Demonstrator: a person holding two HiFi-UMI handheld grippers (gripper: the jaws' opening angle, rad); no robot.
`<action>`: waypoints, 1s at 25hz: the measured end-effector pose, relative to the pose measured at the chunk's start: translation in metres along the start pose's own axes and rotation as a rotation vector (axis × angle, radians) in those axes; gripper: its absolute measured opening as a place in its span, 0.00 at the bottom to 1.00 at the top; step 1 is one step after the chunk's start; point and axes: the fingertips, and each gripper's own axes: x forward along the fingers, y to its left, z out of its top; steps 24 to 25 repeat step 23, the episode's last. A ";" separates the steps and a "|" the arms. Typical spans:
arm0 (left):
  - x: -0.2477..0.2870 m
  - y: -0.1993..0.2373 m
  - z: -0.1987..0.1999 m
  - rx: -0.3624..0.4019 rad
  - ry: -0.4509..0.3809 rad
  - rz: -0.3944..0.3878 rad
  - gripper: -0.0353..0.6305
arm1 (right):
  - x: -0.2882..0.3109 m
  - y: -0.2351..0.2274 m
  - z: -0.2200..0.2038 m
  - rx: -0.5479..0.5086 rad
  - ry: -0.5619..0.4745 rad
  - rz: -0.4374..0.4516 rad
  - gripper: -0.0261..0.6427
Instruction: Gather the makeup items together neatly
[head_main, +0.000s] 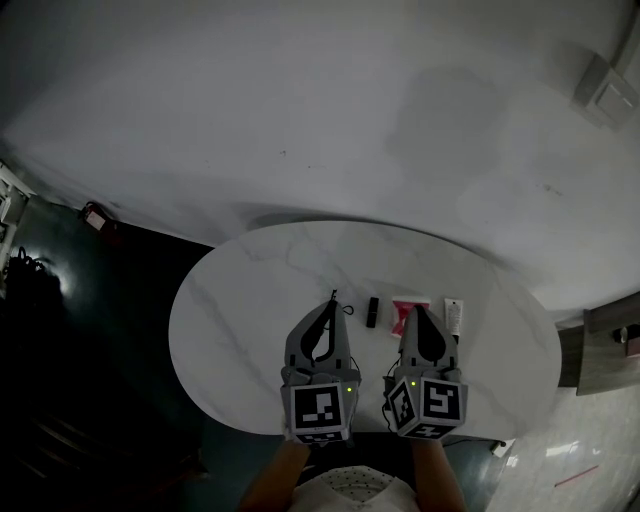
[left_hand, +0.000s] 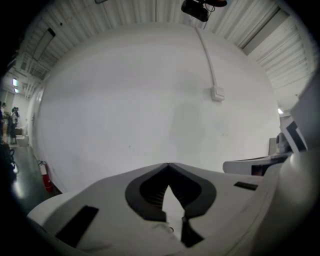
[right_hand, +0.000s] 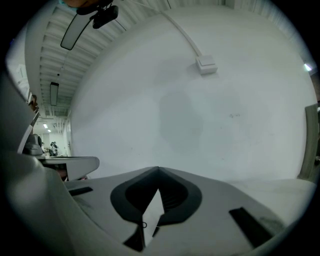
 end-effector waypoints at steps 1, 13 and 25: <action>-0.001 0.002 0.002 0.001 -0.003 -0.002 0.11 | 0.000 0.003 0.001 0.000 -0.004 -0.001 0.05; -0.009 0.019 0.011 -0.007 -0.024 -0.017 0.11 | 0.001 0.027 0.010 -0.024 -0.045 -0.001 0.05; -0.022 0.034 0.019 -0.017 -0.033 -0.026 0.11 | -0.003 0.050 0.014 -0.030 -0.060 0.004 0.05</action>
